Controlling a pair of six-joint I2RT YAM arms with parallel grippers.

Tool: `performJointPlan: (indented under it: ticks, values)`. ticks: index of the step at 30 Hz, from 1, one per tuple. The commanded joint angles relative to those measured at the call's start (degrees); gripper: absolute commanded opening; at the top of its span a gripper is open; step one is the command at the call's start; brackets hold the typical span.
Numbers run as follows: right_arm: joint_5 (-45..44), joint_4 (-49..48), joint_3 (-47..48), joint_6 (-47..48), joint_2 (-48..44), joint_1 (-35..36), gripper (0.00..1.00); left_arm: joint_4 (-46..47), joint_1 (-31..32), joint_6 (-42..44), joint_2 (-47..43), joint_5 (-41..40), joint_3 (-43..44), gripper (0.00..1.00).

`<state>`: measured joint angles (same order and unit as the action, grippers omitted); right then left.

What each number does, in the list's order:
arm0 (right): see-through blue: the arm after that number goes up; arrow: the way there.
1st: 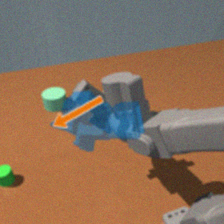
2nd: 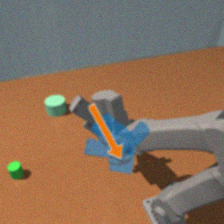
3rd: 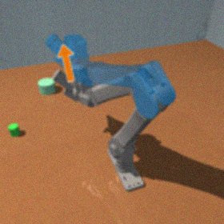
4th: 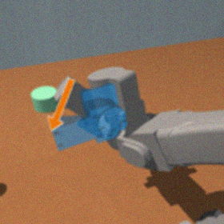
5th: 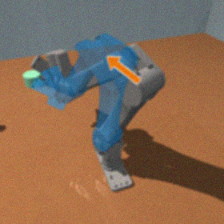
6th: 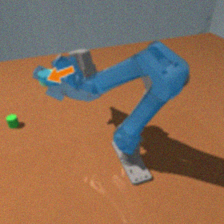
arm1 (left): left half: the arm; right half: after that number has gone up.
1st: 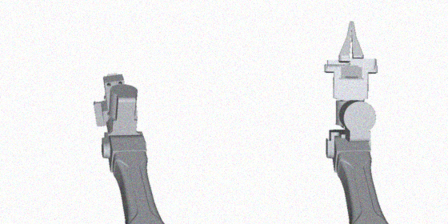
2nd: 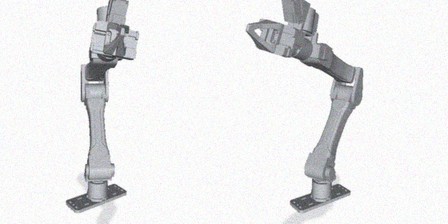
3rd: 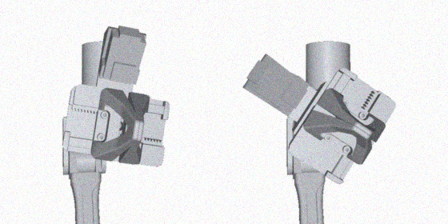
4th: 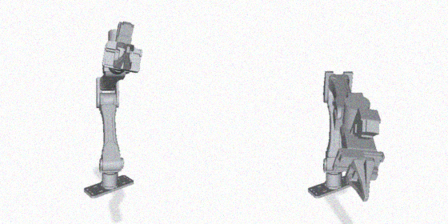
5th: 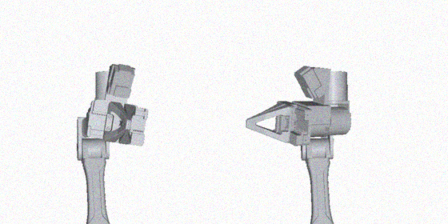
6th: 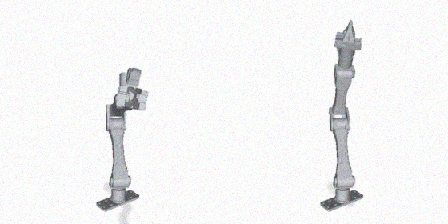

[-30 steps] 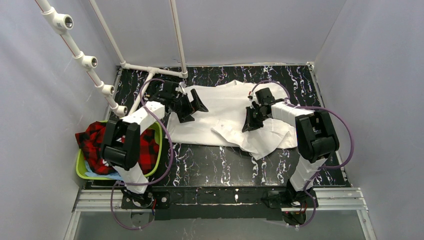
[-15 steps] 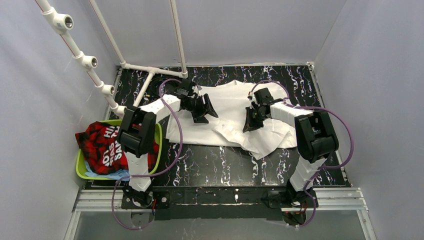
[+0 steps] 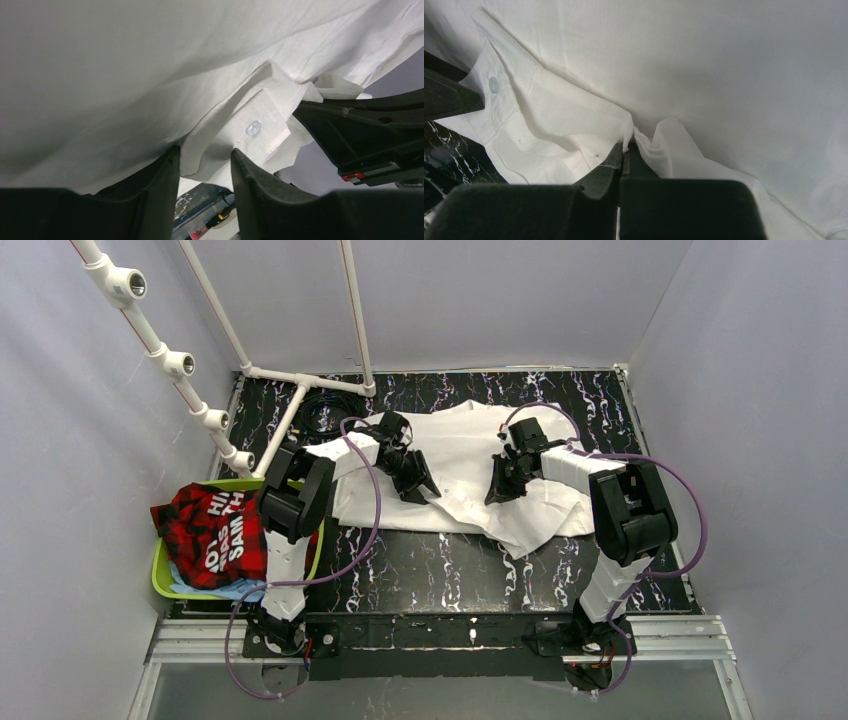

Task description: Set up the pet bed

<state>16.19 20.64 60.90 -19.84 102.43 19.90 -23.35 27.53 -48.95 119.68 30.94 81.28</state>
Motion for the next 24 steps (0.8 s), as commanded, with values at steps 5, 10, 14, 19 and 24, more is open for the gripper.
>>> performJointPlan:
  ticks: [5,10,14,19,24]
  values:
    - [-0.13,-2.90,-0.36,-2.57,-3.81,0.57,0.01,0.35,-0.22,-3.85,0.31,4.74,2.88,0.06]
    - [-4.63,0.93,3.42,-4.59,-7.23,0.58,0.26,0.05,-1.90,0.12,-3.88,2.84,6.46,0.00]
    - [-11.25,5.00,8.39,-7.83,-11.21,0.49,0.62,-1.27,-3.84,1.71,-8.72,0.39,10.69,0.00]
    - [-19.92,5.89,9.75,-10.64,-18.84,0.40,0.74,-3.14,-5.28,0.12,-9.04,-1.37,20.02,0.00]
    - [-22.68,2.65,3.31,-12.68,-28.16,0.40,0.74,4.58,-7.33,-8.69,-9.40,0.60,22.35,0.00]
